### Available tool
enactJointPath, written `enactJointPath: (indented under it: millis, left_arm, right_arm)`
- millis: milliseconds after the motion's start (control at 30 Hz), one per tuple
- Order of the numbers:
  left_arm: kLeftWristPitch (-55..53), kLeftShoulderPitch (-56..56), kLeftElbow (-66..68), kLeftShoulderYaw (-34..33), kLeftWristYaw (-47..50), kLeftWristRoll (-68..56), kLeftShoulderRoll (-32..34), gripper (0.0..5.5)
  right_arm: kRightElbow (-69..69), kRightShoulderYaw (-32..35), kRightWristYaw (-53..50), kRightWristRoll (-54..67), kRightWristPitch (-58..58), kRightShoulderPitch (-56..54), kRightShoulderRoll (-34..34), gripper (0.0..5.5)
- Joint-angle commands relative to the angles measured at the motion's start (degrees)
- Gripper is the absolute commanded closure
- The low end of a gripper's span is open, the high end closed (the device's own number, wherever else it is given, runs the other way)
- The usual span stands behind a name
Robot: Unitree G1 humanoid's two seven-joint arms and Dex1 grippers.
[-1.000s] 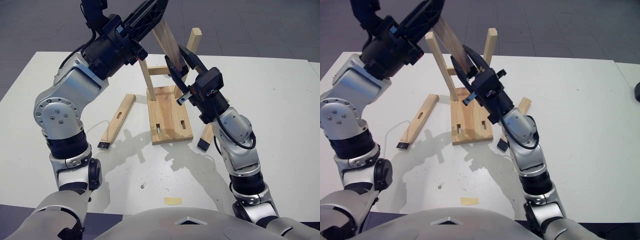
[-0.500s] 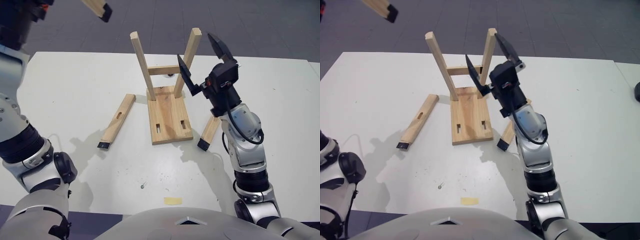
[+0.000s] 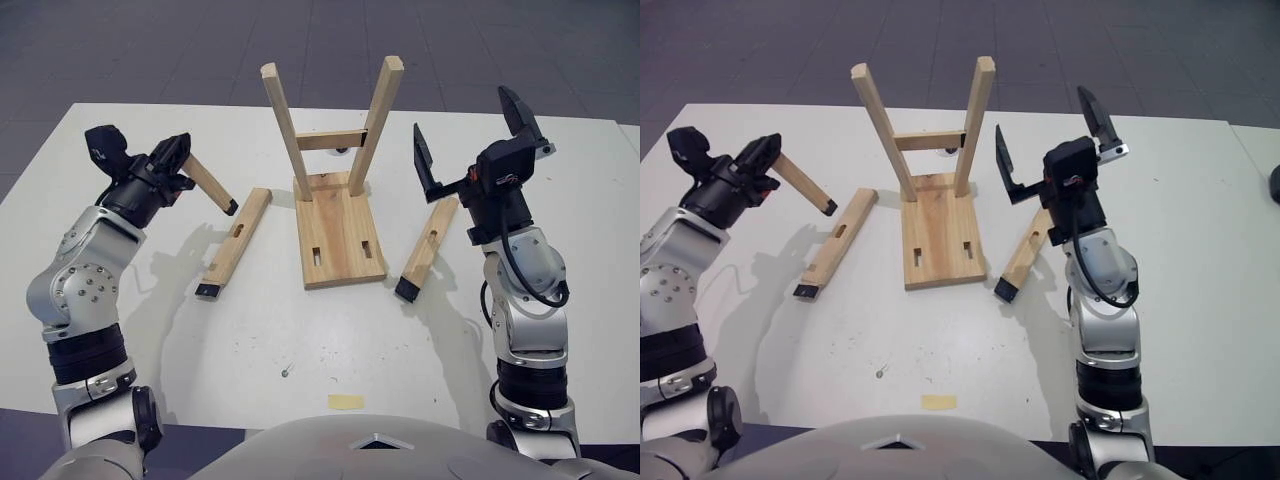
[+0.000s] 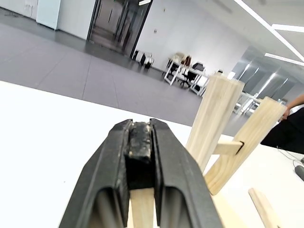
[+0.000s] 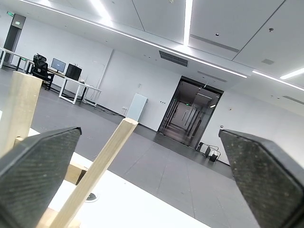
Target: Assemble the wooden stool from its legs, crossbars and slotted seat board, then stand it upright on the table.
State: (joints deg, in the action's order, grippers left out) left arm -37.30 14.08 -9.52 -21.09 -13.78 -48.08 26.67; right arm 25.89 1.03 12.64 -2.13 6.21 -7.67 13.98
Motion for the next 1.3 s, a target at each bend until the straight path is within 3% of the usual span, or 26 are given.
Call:
enactJointPath:
  millis: [33,367,1100,1300]
  left_arm:
    - [1.7,-2.4,1.3,0.9,0.0,4.0,-1.0,5.07]
    - [5.0,-2.7,3.7,0.7,1.2,7.8,-6.0,5.07]
    - [6.5,-2.9,6.1,3.4,-1.8,12.7,-6.3,5.07]
    - [10.3,-6.9,4.5,9.3,-4.5,18.4,-6.2,5.07]
  right_arm:
    - [0.4,-0.1,-0.3,0.1,0.6,1.2,-0.2,0.1]
    - [0.1,-0.8,-0.6,-0.3,0.4,1.8,-0.7,0.1]
    - [-0.5,-2.4,-1.5,-1.0,0.4,1.5,-1.3,0.1]
    - [-0.3,-2.7,-1.4,-1.1,0.2,1.0,-1.3,0.1]
